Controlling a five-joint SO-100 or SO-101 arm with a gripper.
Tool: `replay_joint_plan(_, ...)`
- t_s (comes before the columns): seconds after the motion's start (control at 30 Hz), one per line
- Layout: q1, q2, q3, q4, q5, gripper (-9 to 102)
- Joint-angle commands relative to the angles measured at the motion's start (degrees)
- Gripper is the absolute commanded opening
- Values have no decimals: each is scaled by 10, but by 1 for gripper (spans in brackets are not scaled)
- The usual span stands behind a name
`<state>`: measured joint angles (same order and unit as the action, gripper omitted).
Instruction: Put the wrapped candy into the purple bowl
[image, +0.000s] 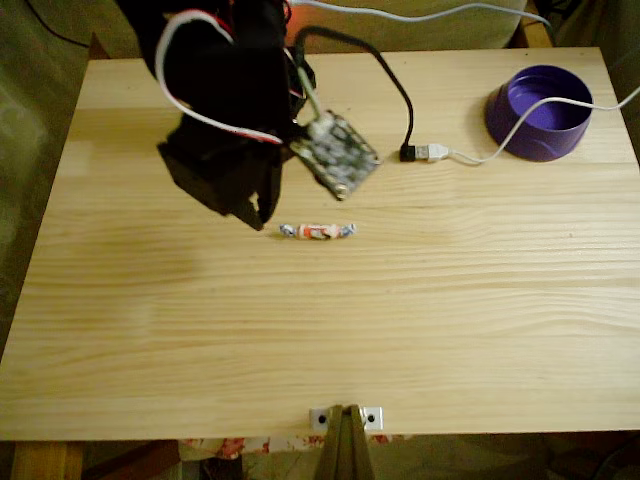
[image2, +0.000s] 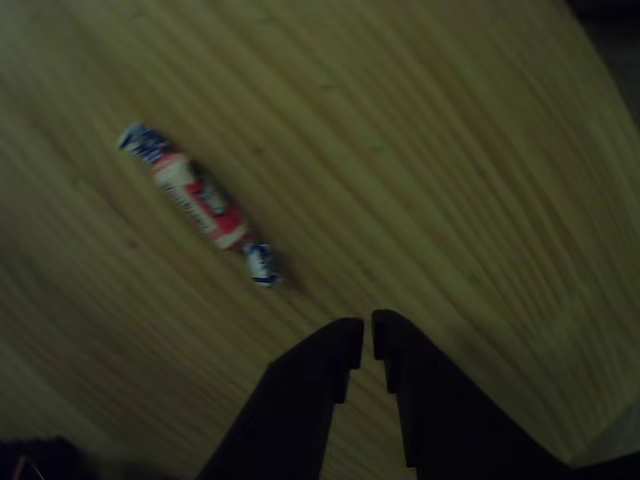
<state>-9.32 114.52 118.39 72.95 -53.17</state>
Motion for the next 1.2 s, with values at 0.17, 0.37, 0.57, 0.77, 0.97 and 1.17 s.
replay_joint_plan(0.17, -79, -4, -12, 2, -25, 18)
replay_joint_plan(0.37, -132, -4, 21, -16, -44, 25)
replay_joint_plan(0.57, -122, -49, 31, -47, -84, 25)
replay_joint_plan(0.77, -107, -98, 18, -66, -119, 25)
replay_joint_plan(0.97, -78, -120, 22, -101, -144, 25)
replay_joint_plan(1.17, -74, -135, 23, -116, -147, 26)
